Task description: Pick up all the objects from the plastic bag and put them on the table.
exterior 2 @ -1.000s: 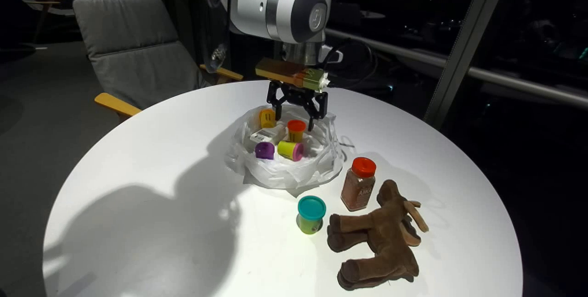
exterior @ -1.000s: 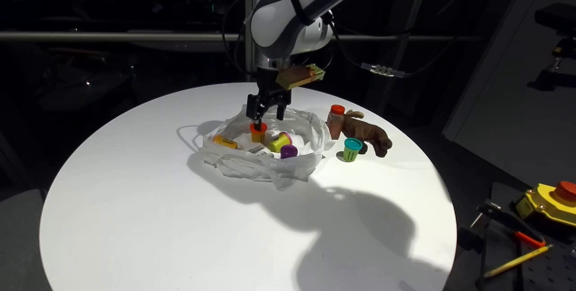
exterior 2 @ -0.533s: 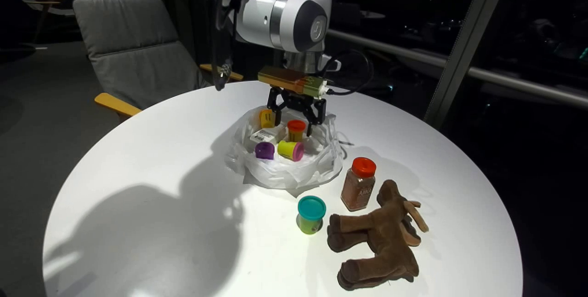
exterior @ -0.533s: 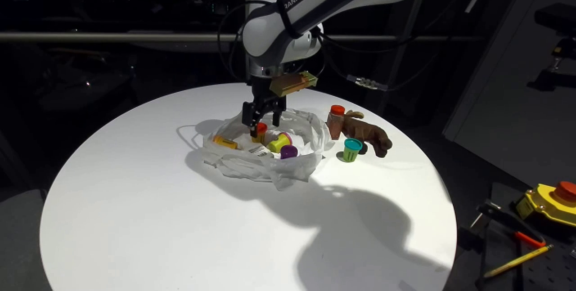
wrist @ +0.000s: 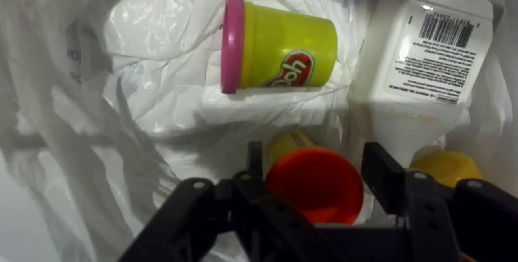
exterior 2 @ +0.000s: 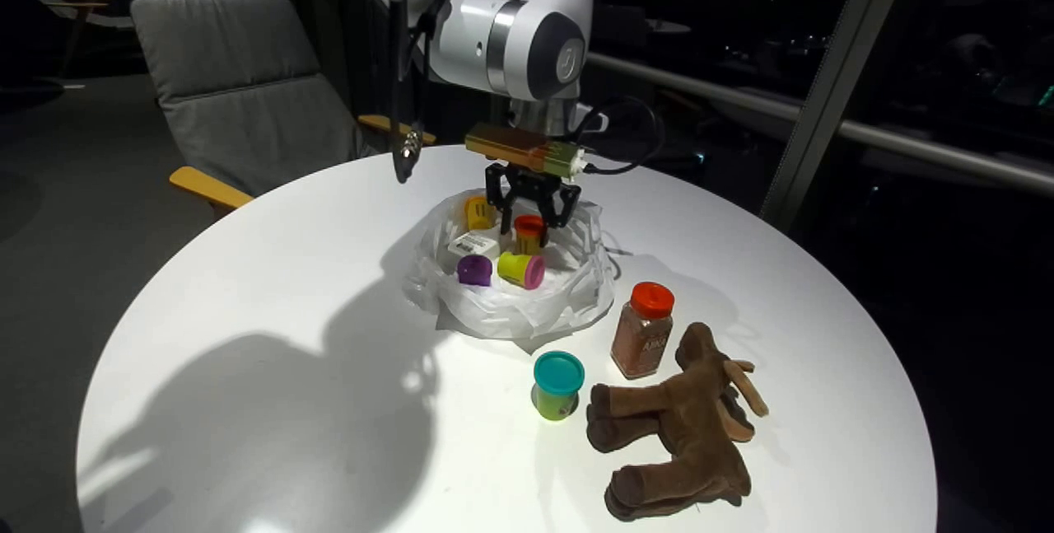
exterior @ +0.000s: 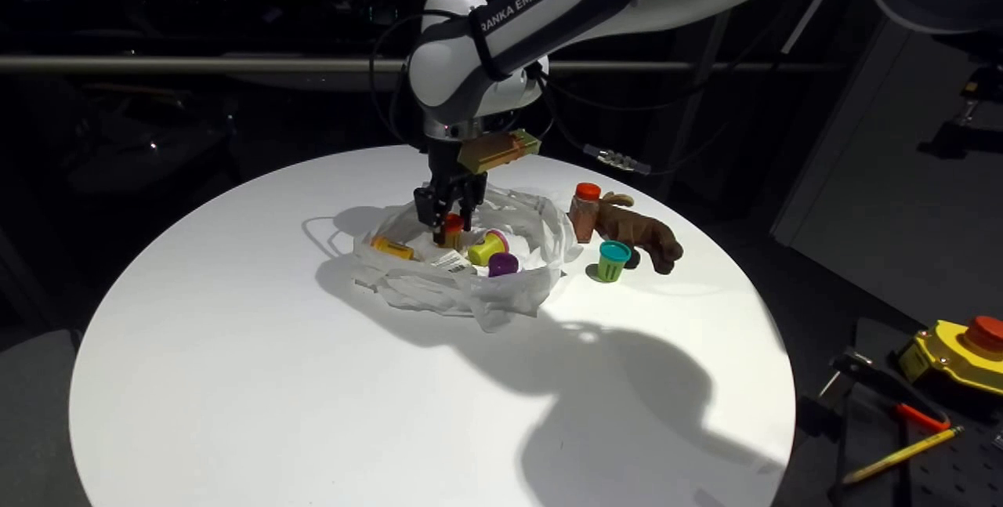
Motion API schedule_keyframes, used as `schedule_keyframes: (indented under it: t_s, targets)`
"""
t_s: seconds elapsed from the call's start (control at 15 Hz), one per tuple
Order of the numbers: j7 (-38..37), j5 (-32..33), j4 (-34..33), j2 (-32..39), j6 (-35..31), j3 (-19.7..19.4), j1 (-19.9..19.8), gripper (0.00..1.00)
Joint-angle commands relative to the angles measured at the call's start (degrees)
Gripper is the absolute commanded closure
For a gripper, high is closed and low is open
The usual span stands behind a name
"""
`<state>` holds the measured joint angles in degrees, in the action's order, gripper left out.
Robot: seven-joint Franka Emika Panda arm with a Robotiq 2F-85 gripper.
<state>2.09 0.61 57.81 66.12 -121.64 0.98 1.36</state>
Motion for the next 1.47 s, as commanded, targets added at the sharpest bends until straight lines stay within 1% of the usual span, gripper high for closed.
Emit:
schedule_keyframes:
  t_s: [0.0,0.07,0.13,0.33,0.47,0.6,0.8,1.07,1.4]
  targets:
    - [0.14,0.81,-7.36,3.98,2.59,-0.51,0.67,0.65]
    - [-0.01,0.99,-8.01,4.23,2.73,-0.71,0.78,0.72]
    - [-0.2,1.19,-8.58,4.56,2.61,-0.95,0.89,0.74]
    - [-0.22,1.52,-8.09,3.56,2.24,-1.22,1.06,0.76]
    - [-0.19,1.95,-4.93,0.58,1.9,-1.55,1.45,0.76]
    - [-0.78,2.53,-0.66,-3.21,1.66,-1.99,1.99,0.76]
    - [-1.31,1.97,8.88,-11.11,0.54,-1.74,2.31,0.76]
    - [-1.9,2.04,18.09,-18.0,-0.37,-1.3,2.71,0.76]
    - [-4.92,2.54,30.99,-26.19,-4.98,-1.72,3.93,0.76]
